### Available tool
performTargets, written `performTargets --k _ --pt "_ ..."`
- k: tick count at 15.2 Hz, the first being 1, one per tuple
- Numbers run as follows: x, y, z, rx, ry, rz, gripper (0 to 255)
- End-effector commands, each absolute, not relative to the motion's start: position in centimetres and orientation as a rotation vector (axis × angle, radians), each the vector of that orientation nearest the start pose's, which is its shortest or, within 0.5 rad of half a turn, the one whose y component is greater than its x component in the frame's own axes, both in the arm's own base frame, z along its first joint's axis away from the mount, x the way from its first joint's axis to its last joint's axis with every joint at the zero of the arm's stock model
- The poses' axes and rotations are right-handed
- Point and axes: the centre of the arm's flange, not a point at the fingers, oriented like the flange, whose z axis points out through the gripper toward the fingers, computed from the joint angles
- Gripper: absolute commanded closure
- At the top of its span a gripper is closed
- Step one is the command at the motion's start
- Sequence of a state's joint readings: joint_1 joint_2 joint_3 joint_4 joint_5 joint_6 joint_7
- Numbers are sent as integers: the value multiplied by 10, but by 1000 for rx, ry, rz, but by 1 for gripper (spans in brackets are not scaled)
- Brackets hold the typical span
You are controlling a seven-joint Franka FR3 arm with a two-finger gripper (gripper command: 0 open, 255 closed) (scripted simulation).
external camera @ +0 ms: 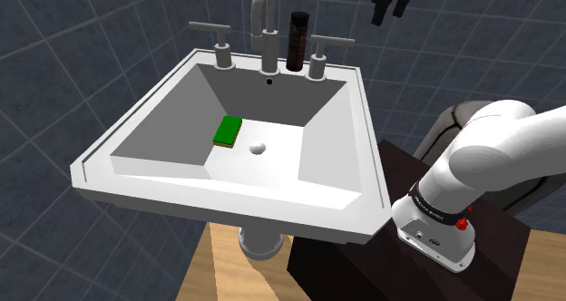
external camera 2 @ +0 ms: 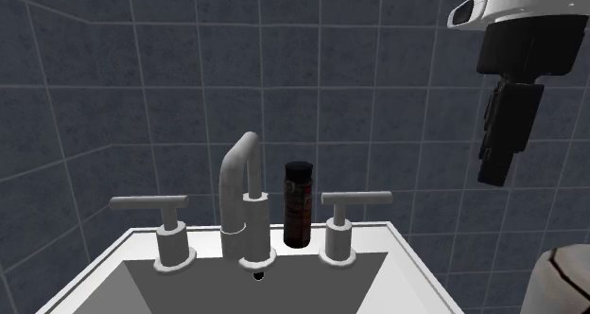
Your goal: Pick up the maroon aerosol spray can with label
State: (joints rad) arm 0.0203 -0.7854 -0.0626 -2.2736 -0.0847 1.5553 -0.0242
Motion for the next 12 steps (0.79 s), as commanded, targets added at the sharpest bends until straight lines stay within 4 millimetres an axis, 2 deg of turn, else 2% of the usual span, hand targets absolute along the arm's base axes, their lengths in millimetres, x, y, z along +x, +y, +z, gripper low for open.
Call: performTargets --k 1,12 --pt "305 -30 627 -3182 8 -103 0" --pt "448 -53 605 -3157 31 -96 0"
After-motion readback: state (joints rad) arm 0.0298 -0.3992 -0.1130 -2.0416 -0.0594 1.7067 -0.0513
